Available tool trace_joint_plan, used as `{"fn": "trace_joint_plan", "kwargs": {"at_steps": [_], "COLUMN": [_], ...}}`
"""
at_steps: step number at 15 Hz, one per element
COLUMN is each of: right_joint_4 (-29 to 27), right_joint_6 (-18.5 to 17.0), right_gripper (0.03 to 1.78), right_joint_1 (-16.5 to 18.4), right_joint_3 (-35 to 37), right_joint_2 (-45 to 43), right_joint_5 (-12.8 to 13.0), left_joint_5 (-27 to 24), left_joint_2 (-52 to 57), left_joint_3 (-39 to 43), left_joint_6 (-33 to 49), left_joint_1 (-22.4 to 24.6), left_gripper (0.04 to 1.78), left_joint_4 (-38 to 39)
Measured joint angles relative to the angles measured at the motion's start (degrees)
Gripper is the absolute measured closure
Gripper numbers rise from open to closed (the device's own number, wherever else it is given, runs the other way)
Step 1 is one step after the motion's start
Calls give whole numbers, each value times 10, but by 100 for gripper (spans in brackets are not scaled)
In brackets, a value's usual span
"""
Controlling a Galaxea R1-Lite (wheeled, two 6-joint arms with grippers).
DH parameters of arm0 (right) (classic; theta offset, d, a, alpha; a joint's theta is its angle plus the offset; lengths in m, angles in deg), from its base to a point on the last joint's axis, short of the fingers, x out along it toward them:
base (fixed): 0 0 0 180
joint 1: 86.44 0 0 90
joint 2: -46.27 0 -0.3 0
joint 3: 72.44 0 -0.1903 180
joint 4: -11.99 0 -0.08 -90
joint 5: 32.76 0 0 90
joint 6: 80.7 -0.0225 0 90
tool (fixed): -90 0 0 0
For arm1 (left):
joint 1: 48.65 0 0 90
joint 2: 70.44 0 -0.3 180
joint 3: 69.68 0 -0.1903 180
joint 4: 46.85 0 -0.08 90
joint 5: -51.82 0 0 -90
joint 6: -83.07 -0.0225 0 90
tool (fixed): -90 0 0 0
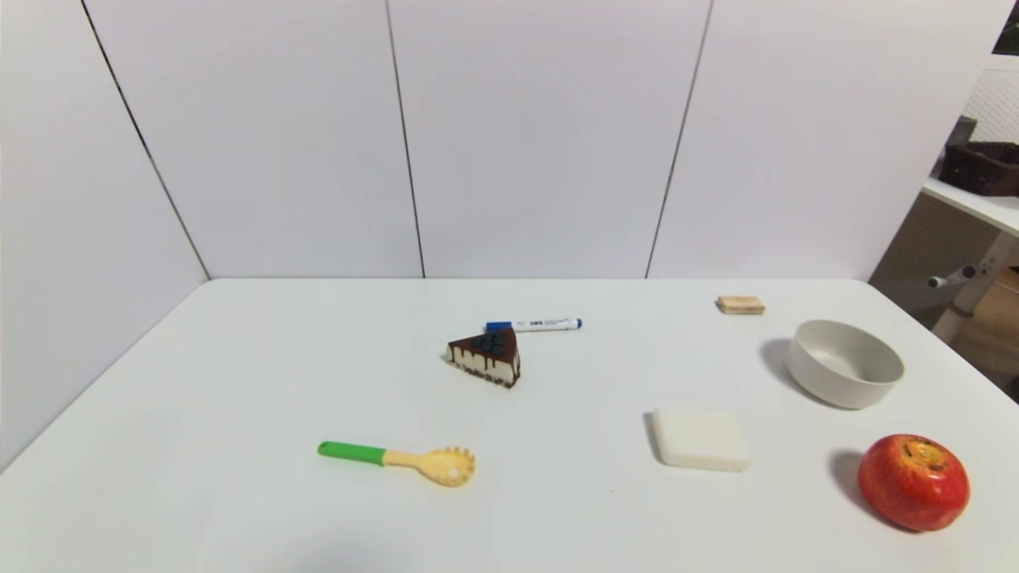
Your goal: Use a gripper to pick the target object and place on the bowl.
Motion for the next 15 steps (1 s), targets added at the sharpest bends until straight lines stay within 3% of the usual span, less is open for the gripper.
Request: {"fn": "trace_joint_plan", "kwargs": {"at_steps": [8, 15], "right_joint_4": [-6, -43], "right_joint_6": [1, -1], "right_gripper": [4, 4], "right_joint_1": [0, -8], "right_joint_3": [-3, -127], "right_joint_2": [7, 98], "right_joint_5": [0, -22], "left_joint_5": [0, 0], "left_joint_2": [0, 0], "left_joint_3": [0, 0], "left_joint_6": [0, 0], "left_joint_1": [0, 0], "left_gripper": [13, 13], "left_joint_4": [0, 0]}}
